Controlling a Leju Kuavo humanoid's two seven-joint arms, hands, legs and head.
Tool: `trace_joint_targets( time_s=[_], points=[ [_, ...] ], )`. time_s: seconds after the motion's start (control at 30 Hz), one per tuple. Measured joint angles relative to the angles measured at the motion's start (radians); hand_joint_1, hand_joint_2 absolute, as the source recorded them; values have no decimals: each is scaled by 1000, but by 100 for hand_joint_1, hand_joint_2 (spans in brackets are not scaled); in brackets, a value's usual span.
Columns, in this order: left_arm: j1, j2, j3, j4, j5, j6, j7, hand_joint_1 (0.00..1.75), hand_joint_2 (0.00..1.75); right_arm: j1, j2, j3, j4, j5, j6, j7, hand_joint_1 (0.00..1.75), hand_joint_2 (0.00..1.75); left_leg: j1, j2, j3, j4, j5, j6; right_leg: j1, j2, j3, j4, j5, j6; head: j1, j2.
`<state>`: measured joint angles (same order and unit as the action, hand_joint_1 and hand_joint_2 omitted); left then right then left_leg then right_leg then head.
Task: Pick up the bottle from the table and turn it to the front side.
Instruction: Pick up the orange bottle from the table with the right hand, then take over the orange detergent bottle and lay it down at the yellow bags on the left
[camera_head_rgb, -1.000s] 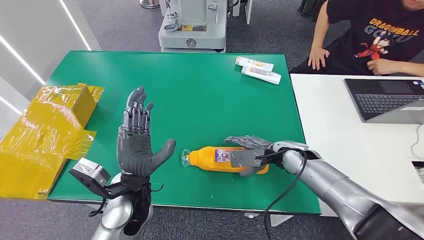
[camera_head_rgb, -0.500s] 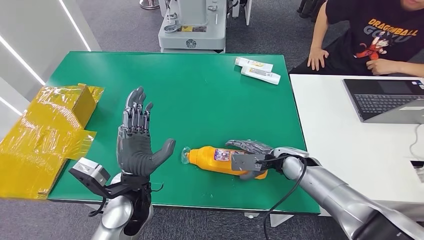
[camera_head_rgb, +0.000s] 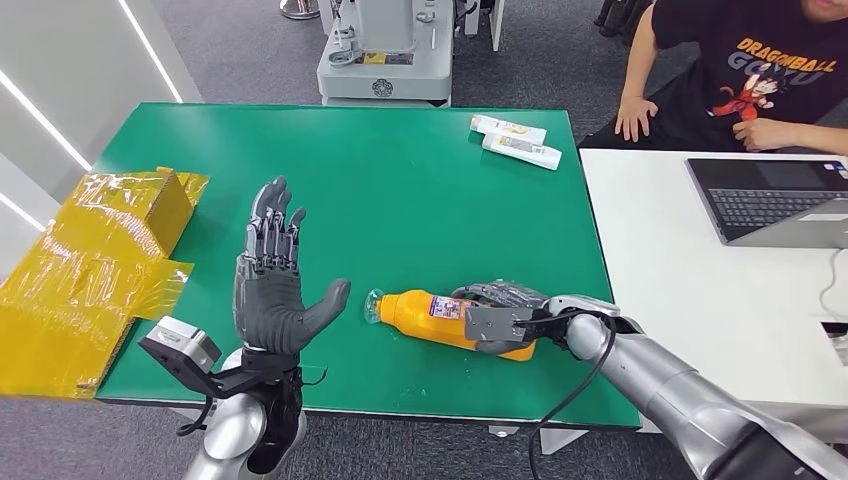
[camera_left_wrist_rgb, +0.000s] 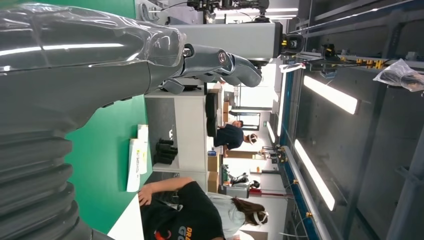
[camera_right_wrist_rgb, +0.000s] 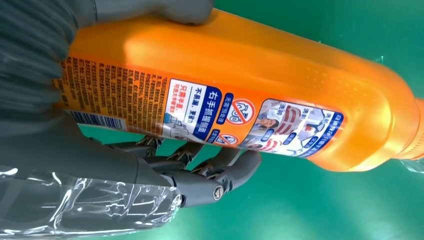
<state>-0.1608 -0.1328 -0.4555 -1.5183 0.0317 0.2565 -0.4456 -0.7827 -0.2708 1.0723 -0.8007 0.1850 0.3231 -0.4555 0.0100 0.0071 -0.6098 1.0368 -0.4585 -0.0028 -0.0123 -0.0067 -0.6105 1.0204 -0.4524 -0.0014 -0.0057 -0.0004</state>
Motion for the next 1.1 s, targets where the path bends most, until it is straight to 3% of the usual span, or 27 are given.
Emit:
trace_joint_targets(
  time_s=[0.33, 0.5, 0.63, 0.9, 1.1],
  points=[
    [2, 1, 0, 0, 4, 12, 0, 0, 175, 1, 0, -1, 0, 2, -4, -6, 174, 175, 0, 0, 0, 0, 0, 0, 0, 0, 0, 0, 0, 0, 0, 0],
    [8, 1, 0, 0, 5, 23, 0, 0, 175, 15, 0, -19, -11, 18, -51, -8, 175, 175, 0, 0, 0, 0, 0, 0, 0, 0, 0, 0, 0, 0, 0, 0],
    [14, 4, 0, 0, 3, 33, 0, 0, 175, 51, -11, -69, -57, 30, -161, -8, 175, 175, 0, -1, -1, 0, 0, 0, 0, -1, 0, 0, 0, 0, 0, 0],
    [11, 15, 1, 0, -52, 30, 27, 0, 175, 214, -59, -283, -280, 47, -508, 4, 175, 175, 0, -3, -2, 0, 0, 0, 0, -3, -1, 0, -1, 0, 0, 0],
    [-13, 27, 18, 0, -108, 39, 54, 0, 175, 331, -69, -407, -446, 78, -621, -8, 175, 175, 0, -2, -3, 0, 0, 0, 0, -3, -2, 0, -1, 0, 0, 0]
  ],
)
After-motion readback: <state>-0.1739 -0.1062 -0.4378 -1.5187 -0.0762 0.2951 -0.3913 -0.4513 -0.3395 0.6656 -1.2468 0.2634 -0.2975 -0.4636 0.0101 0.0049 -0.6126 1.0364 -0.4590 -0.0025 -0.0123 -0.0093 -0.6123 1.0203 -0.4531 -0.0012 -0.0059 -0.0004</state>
